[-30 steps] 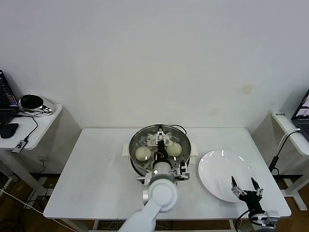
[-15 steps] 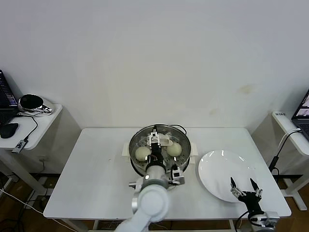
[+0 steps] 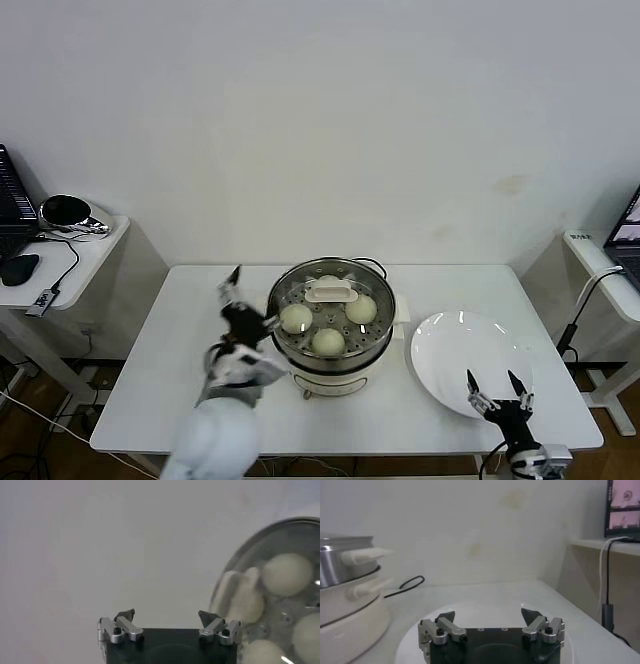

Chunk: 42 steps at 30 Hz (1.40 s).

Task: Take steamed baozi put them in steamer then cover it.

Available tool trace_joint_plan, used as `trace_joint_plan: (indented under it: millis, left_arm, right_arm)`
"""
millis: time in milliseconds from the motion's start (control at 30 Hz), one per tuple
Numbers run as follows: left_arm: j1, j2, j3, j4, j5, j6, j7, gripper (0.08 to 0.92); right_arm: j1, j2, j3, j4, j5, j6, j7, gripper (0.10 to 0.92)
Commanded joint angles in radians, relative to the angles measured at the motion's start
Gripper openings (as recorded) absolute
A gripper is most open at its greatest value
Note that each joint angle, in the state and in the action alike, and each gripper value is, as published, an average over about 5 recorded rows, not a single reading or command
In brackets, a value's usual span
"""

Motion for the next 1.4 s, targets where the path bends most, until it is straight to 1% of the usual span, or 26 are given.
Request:
trace_joint_plan:
  millis: [33, 100, 167, 333, 400, 500, 700, 767, 1000, 1267, 1400]
  left_arm:
    - [0.406, 0.009, -0.376, 0.057, -0.748, -0.787, -0.250, 0.823]
    - [0.428, -0.006, -0.371, 0.111, -0.771, -0.810, -0.256, 0.823]
    - [0.439, -0.018, -0.364, 0.155, -0.792, -0.794, -0.250, 0.823]
    - [0.468, -0.041, -0.350, 0.211, -0.802, -0.661, -0.207, 0.823]
    - [0.484, -0.048, -0.349, 0.211, -0.806, -0.624, -0.193, 0.823]
    - [0.499, -0.065, -0.355, 0.204, -0.805, -0.606, -0.188, 0.823]
    - [0.522, -0.113, -0.357, 0.193, -0.790, -0.596, -0.175, 0.823]
    - [0.531, -0.124, -0.355, 0.186, -0.776, -0.595, -0.169, 0.823]
    - [0.543, -0.138, -0.355, 0.167, -0.753, -0.576, -0.160, 0.823]
    - [0.570, -0.135, -0.365, 0.116, -0.753, -0.559, -0.157, 0.823]
    - [0.563, -0.139, -0.369, 0.108, -0.753, -0.554, -0.156, 0.823]
  right_arm:
    - [-0.048, 0.048, -0.041, 0.084, -0.090, -0.011, 0.029, 0.823]
    - [-0.057, 0.070, -0.042, 0.105, -0.098, -0.040, 0.013, 0.823]
    - [-0.066, 0.089, -0.044, 0.117, -0.104, -0.062, 0.008, 0.823]
    - [-0.096, 0.081, -0.064, 0.109, -0.124, -0.075, 0.001, 0.823]
    - [-0.105, 0.067, -0.062, 0.108, -0.127, -0.079, 0.002, 0.823]
    - [-0.121, 0.048, -0.059, 0.123, -0.127, -0.087, 0.006, 0.823]
    - [-0.140, 0.052, -0.063, 0.144, -0.204, -0.044, 0.021, 0.823]
    - [-0.144, 0.051, -0.067, 0.158, -0.214, -0.058, 0.022, 0.823]
    - [-0.136, 0.027, -0.090, 0.206, -0.192, -0.135, 0.024, 0.823]
    - [-0.136, 0.019, -0.123, 0.217, -0.194, -0.155, 0.045, 0.823]
    - [-0.136, 0.026, -0.130, 0.215, -0.199, -0.145, 0.040, 0.823]
